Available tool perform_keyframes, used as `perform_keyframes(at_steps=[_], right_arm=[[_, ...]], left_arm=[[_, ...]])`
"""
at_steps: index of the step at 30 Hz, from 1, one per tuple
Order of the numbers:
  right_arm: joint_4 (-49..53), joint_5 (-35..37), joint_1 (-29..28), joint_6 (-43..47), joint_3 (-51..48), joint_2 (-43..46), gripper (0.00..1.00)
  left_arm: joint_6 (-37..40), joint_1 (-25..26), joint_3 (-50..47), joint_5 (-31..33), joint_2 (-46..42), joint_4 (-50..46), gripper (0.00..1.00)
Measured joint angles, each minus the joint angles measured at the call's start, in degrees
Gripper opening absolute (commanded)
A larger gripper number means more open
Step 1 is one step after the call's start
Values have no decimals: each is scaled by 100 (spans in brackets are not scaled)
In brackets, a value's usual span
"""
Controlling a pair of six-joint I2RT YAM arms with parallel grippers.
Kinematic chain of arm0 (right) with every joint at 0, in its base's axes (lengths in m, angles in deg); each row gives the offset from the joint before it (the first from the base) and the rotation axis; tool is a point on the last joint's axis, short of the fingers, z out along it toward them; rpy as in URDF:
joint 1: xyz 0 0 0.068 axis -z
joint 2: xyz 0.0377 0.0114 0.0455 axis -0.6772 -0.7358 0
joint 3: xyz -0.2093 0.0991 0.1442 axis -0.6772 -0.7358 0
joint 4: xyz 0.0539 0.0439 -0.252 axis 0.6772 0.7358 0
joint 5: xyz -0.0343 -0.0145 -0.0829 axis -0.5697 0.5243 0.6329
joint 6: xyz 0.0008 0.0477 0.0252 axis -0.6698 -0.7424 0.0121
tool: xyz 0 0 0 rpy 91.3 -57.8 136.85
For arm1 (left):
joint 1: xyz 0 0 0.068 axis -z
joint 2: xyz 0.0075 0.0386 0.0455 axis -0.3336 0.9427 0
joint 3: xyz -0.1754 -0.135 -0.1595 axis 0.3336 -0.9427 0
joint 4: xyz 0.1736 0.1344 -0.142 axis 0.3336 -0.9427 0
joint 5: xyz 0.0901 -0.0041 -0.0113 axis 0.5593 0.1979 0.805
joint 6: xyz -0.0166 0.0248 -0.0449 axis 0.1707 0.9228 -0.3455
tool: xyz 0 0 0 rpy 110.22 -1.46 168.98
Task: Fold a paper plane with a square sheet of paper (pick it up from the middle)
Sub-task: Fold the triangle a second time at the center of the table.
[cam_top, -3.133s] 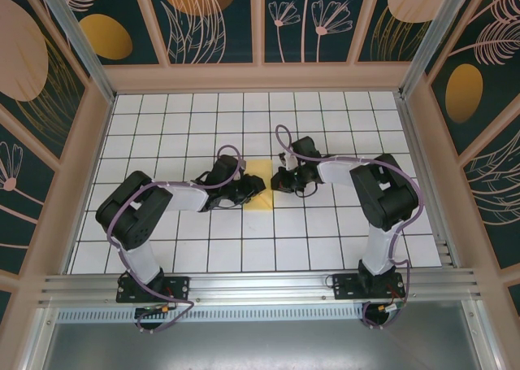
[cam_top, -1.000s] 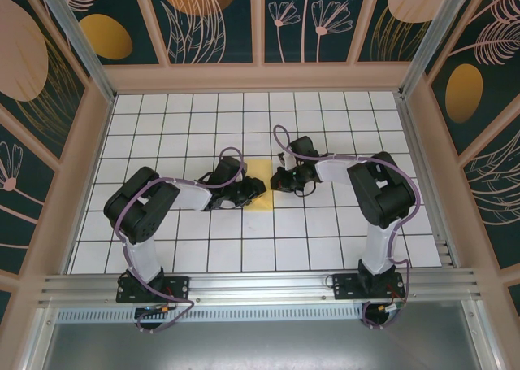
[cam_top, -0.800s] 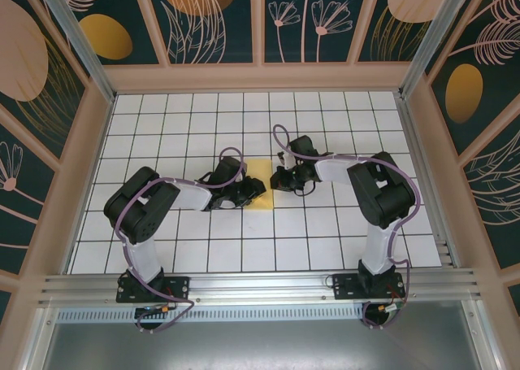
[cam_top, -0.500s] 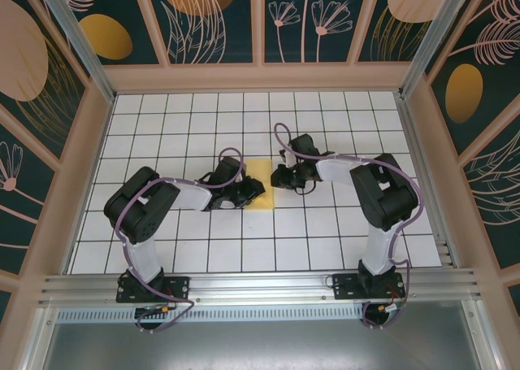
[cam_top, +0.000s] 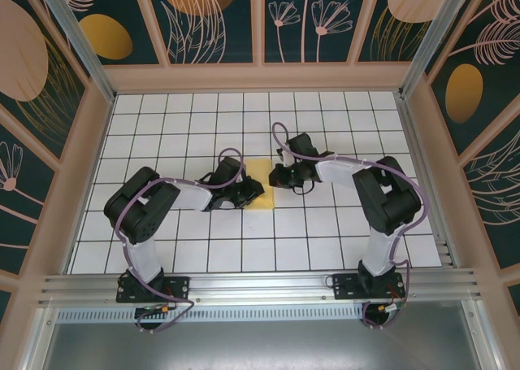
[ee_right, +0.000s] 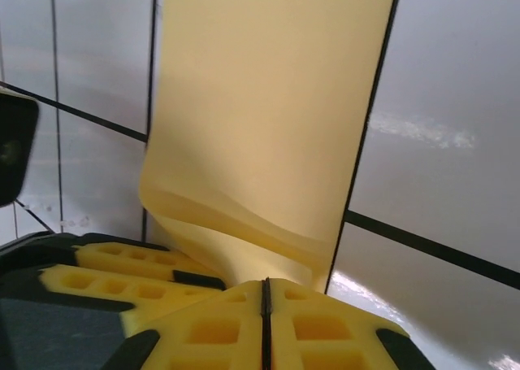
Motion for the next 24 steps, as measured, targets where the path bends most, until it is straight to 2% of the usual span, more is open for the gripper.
perform_keyframes(at_steps=[12,24], right_arm=[[44,-74,4,44,72,-319,9],[103,-55,4,92,101,-330,8]], left_arm=[[24,0,0,31,-103,-46,19],[264,0,212,385,-249,-291,18]])
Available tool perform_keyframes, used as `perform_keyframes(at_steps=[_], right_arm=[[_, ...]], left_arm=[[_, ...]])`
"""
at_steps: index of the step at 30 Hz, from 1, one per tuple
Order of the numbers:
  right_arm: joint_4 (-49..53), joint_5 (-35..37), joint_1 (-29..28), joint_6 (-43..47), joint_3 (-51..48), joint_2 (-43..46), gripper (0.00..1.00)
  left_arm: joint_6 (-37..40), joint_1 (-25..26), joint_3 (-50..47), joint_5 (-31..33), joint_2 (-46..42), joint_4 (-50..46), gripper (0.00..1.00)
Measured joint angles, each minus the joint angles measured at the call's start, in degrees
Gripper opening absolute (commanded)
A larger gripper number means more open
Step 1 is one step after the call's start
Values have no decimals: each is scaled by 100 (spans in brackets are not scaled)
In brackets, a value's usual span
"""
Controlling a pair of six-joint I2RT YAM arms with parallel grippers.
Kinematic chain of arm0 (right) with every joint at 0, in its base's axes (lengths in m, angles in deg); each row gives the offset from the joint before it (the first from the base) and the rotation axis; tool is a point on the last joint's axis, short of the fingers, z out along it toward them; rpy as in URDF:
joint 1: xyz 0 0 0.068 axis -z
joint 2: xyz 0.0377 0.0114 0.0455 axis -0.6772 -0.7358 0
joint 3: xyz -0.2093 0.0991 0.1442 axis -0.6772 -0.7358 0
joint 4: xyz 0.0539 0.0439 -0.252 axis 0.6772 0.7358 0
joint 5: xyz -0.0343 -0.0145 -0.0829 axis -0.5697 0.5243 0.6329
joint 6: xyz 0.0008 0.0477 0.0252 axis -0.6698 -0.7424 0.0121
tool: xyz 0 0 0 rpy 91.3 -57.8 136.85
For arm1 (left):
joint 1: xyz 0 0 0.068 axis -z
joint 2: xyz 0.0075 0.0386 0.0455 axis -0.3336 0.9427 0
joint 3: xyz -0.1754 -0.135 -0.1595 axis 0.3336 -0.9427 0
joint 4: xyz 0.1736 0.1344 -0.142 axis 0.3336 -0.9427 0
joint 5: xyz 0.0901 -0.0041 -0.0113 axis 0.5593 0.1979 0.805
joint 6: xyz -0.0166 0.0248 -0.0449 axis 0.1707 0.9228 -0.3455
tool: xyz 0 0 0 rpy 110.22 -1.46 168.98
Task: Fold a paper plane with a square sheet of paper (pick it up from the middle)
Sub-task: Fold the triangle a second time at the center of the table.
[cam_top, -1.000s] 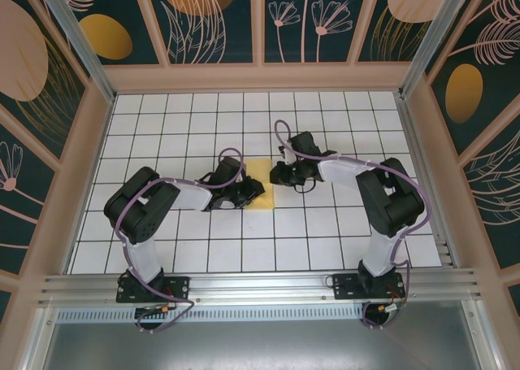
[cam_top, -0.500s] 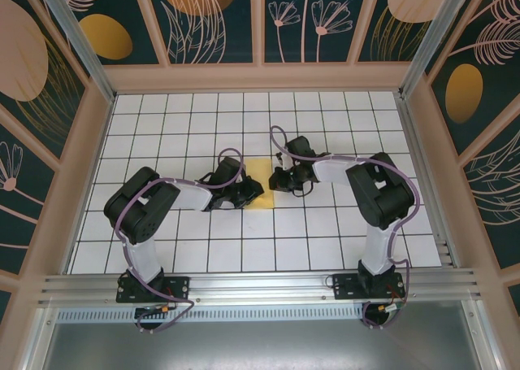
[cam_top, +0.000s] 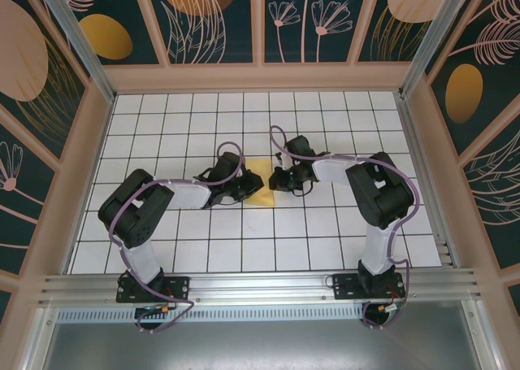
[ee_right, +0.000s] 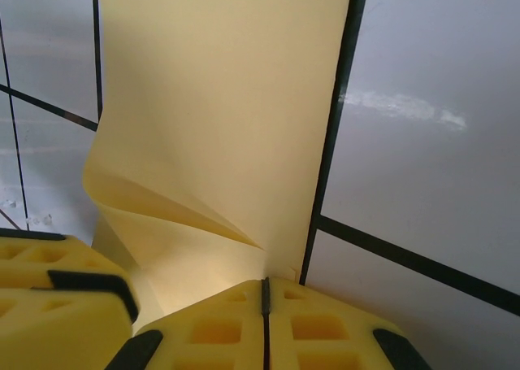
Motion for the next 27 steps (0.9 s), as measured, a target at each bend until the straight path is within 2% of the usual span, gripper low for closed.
perform_keyframes(at_steps=[13,27], right_arm=[[70,85,-48,107,70,-39,8],[234,278,-118,260,203,-103,7]], left_arm=[[17,35,192,378,254,-452,18],[20,55,249,763,157,-715,23]])
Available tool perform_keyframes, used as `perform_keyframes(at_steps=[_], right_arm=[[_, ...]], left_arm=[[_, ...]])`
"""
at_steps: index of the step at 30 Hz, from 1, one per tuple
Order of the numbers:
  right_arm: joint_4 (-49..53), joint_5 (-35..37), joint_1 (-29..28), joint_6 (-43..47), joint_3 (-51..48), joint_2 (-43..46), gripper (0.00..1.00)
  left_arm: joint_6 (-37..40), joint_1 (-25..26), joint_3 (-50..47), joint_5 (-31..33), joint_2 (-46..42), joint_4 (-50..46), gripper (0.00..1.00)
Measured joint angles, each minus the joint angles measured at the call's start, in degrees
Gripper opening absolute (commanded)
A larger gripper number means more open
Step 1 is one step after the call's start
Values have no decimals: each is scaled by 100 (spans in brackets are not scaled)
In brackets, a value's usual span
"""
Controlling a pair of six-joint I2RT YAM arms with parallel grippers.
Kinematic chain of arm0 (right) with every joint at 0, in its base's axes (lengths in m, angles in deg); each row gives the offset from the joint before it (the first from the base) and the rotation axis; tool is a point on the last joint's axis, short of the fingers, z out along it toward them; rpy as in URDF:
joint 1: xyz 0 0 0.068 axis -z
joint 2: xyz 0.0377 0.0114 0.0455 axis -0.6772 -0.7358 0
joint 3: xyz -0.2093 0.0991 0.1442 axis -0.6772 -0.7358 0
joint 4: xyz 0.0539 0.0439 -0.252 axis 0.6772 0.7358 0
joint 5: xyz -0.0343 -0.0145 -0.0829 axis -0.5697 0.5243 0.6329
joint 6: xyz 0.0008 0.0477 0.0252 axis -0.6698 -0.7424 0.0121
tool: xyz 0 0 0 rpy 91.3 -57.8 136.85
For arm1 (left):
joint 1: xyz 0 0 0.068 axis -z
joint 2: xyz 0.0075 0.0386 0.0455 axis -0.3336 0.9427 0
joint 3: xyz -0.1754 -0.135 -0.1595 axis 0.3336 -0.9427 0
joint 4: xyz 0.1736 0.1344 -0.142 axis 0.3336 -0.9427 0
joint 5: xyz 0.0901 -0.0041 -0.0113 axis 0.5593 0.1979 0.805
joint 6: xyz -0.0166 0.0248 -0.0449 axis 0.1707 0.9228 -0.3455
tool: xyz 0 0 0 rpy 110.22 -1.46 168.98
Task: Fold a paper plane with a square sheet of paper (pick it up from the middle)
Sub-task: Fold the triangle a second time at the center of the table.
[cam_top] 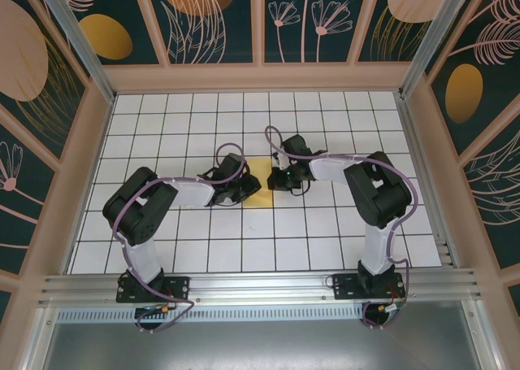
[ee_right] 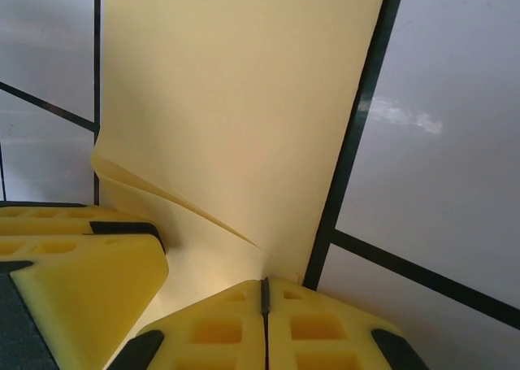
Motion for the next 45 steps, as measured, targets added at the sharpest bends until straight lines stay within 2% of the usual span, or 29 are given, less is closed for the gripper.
perform_keyframes(at_steps=[10,20,29,37,45], right_arm=[[9,22,-4,39,15,0,7],[9,20,-15,37,20,4,7],[9,22,-26,37,20,15,7],[9,17,-26,37,20,33,7],[20,-48,-26,37,-63,258,7]], left_arm=[[142,-243,76,44,-37,-258,24],[645,-481,201,190,-234,-682,26],[796,-133,350,-149,-284,-535,20],[793,-129,372,-289,157,-483,14],[715,-140,369,-297,190,-461,11]])
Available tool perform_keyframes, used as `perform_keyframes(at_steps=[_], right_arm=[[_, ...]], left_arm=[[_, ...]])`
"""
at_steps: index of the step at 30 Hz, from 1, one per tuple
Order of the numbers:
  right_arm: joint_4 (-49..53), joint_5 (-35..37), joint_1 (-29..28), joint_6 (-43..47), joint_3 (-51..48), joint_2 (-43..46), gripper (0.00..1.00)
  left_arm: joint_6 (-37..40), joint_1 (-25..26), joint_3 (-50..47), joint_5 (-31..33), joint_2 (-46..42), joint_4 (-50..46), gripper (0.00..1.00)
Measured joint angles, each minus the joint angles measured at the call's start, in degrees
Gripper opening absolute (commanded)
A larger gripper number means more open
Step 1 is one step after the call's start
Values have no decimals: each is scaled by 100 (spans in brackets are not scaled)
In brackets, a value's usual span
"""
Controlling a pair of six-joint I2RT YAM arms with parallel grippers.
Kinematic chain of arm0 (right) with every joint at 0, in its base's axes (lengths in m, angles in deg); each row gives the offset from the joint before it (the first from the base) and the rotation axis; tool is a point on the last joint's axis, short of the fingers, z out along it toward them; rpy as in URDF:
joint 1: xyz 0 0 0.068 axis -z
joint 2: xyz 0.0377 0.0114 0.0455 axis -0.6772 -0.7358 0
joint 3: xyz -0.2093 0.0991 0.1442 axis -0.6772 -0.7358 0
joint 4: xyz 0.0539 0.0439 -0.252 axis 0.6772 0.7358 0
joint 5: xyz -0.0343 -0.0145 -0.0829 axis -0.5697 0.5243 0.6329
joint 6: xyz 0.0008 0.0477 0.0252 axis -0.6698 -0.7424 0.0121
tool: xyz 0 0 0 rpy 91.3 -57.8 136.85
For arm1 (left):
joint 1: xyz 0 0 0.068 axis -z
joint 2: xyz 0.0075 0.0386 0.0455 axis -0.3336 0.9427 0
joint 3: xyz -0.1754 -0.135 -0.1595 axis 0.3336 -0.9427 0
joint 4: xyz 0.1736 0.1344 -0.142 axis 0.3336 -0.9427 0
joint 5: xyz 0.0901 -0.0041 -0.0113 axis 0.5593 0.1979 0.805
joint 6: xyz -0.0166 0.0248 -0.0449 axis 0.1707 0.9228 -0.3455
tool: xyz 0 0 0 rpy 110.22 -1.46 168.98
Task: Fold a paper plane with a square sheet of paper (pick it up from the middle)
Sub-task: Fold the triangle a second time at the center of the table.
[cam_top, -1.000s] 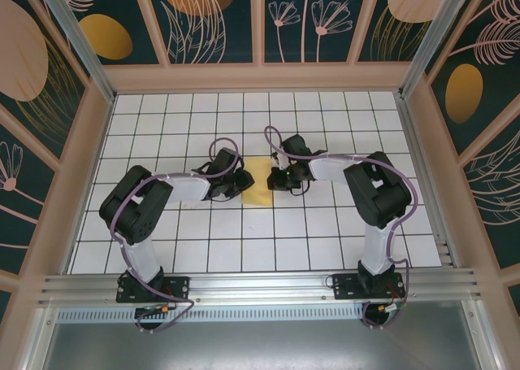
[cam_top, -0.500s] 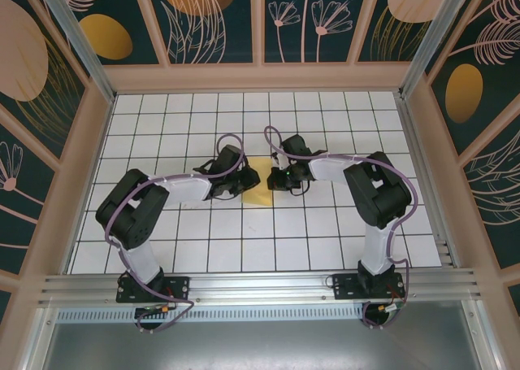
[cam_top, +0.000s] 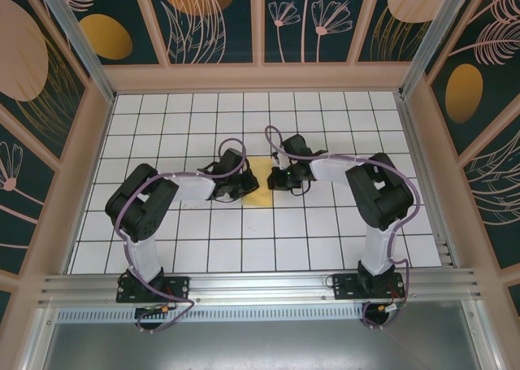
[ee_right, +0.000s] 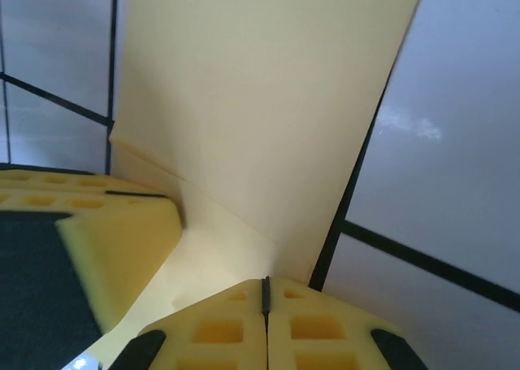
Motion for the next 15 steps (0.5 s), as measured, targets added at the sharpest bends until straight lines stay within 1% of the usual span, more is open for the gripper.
perform_keyframes(at_steps=[6,15], right_arm=[[42,-127,-105,7,-214,684,6],[249,-129,-601,92,-358,706,5]], left_arm=[[-133,2,-90,20,0,170,11],[-223,11,-138,39,0,278,10]])
